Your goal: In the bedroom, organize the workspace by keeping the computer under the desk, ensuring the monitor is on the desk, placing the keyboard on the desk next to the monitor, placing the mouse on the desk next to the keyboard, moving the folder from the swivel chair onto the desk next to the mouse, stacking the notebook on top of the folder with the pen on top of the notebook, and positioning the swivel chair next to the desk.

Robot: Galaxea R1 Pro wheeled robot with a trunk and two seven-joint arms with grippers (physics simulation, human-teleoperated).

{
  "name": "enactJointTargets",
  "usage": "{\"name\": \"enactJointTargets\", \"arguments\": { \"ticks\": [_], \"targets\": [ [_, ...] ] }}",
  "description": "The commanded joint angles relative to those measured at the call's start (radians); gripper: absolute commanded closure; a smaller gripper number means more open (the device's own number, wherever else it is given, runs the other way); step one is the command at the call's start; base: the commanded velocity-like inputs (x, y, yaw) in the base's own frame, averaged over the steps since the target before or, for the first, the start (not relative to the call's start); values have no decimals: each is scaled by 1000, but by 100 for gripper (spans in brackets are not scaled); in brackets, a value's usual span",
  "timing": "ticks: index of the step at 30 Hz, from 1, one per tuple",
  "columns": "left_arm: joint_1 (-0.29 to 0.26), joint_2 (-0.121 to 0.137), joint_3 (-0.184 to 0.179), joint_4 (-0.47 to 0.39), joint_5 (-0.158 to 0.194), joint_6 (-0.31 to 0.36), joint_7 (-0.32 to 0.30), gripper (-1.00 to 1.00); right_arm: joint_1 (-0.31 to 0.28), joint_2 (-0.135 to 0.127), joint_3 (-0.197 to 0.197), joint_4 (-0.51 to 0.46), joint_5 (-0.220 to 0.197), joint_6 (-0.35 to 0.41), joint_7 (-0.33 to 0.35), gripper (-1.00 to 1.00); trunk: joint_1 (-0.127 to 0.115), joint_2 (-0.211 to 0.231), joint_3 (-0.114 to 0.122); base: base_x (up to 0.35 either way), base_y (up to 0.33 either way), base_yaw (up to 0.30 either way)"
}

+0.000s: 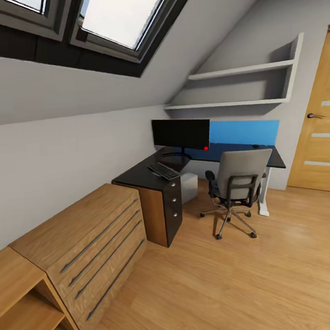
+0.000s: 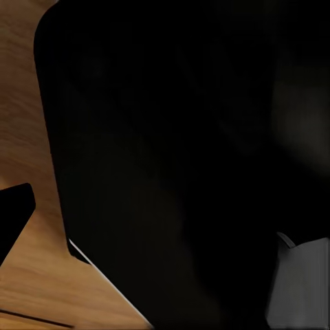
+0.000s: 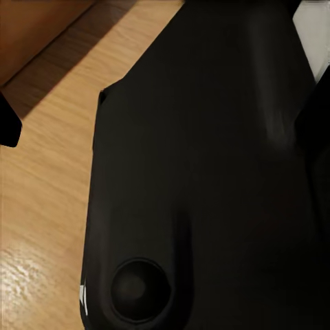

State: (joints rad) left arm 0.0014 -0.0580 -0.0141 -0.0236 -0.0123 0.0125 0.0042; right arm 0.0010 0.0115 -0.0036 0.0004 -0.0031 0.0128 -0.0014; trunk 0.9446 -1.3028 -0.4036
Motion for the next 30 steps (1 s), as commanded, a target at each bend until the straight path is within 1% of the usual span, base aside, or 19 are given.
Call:
{"name": "enactJointTargets", "arguments": {
  "ticks": [1, 10, 30],
  "targets": [
    [0, 0, -1, -2, -1, 1, 0, -100, 0, 0, 0, 0, 0, 1, 0, -100, -4, 7, 3, 0, 0, -58],
    [0, 1, -1, -2, 0, 1, 1, -100, 0, 0, 0, 0, 0, -4, 0, -100, -38, 70, 31, 0, 0, -150],
    [0, 0, 0, -4, 6, 3, 2, -100, 0, 0, -1, -2, 0, -11, -1, -100, -115, 210, 93, 0, 0, -250]
  ]
}}
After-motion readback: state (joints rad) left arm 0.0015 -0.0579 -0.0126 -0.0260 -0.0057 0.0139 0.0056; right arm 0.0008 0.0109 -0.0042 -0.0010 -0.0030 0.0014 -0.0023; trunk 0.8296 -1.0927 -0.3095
